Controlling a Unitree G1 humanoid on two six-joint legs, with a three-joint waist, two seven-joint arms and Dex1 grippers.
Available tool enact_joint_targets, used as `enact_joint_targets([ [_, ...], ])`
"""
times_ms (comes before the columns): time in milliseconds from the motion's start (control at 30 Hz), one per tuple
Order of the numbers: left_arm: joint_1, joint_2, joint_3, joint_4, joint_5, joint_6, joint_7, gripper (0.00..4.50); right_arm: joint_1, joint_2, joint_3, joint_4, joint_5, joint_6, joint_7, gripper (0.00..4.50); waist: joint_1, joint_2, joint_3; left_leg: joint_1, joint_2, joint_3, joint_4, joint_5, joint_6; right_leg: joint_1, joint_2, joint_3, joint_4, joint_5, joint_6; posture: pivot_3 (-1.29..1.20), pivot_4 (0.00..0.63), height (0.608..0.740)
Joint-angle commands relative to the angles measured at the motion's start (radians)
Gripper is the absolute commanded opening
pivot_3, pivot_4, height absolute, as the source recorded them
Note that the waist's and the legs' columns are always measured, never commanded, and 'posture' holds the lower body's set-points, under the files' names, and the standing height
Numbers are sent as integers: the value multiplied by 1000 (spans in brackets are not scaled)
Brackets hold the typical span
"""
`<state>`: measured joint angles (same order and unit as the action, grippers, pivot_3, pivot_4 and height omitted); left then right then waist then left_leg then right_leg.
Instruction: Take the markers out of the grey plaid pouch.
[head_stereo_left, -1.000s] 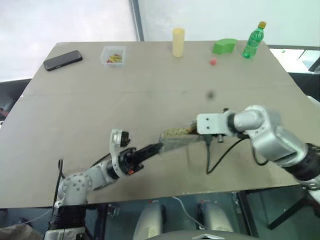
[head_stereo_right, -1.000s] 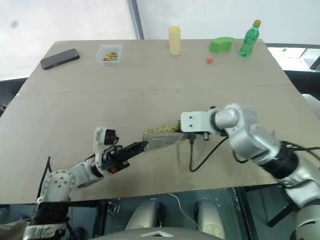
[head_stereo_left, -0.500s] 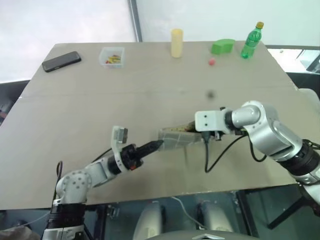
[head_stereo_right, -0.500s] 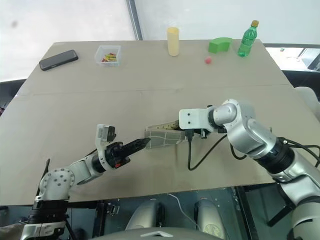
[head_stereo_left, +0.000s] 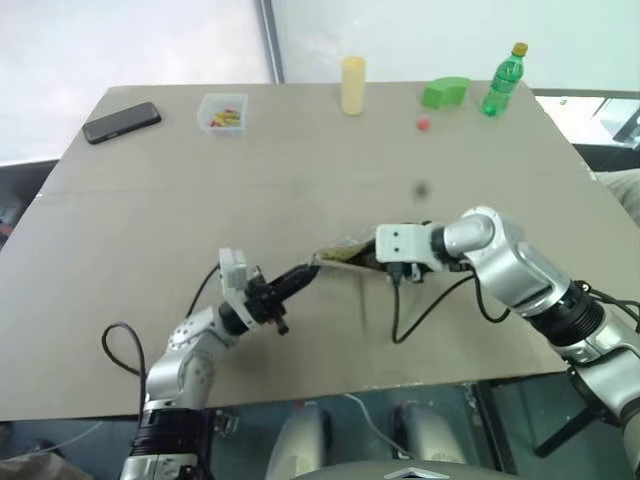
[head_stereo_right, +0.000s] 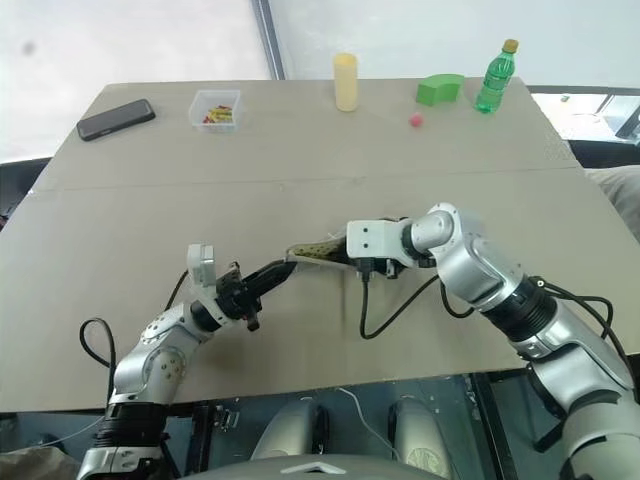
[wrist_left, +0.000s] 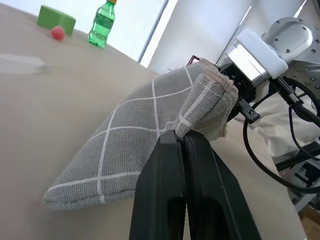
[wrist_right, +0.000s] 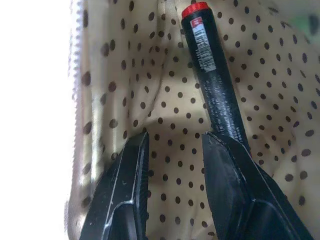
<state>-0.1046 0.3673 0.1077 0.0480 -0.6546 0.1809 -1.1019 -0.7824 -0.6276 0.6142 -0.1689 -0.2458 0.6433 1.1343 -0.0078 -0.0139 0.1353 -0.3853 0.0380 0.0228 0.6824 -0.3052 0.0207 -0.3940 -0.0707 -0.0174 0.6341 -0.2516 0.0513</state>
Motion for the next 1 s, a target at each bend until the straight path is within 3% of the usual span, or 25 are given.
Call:
enact_joint_targets([
  [33,-47,-8,15,30,51,-142,-40,0,6,-64,-37,-67,32,25,74,1704,1,0,0,0,0,0,0,0,0,0,0,0,0,0,0,0,150,740],
  [233,-139,-25,-8,58,147,-334,-72,0,-1,-271,-141,-180,129,16,227,1704,9,0,1,-1,0,-1,1,0,0,0,0,-1,-1,0,0,0,150,740],
  [433,-182,-16,-29,83,213,-463,-77,0,-16,-341,-200,-206,169,9,251,1704,-1,0,1,-1,0,-1,0,-1,1,0,0,0,-1,0,0,0,150,740],
  [500,-179,-6,-38,53,180,-386,-70,0,-20,-344,-207,-204,171,6,246,1704,-2,0,1,-1,1,-1,0,-1,1,0,0,0,-1,0,0,0,150,740],
  [600,-123,71,-59,-130,-107,48,-64,0,-44,-335,-229,-207,192,24,241,1704,-6,0,1,-1,1,-1,0,-1,1,-1,0,0,-1,0,0,0,150,740],
  [700,-94,139,-36,-259,-356,334,-14,0,-80,-338,-259,-217,226,50,248,1704,-6,1,3,-2,2,-1,0,-1,1,-2,-1,0,0,0,0,0,150,740],
  [900,-120,167,57,-296,-683,589,130,0,-161,-425,-406,-254,367,163,320,1704,4,2,9,-2,1,-3,0,-1,1,-1,-1,-1,-1,0,0,0,150,740],
  [1000,-74,161,44,-255,-603,582,116,0,-194,-460,-460,-298,473,247,335,1704,3,2,9,-3,1,-3,0,-1,1,-1,-2,-1,-2,0,0,0,150,740],
])
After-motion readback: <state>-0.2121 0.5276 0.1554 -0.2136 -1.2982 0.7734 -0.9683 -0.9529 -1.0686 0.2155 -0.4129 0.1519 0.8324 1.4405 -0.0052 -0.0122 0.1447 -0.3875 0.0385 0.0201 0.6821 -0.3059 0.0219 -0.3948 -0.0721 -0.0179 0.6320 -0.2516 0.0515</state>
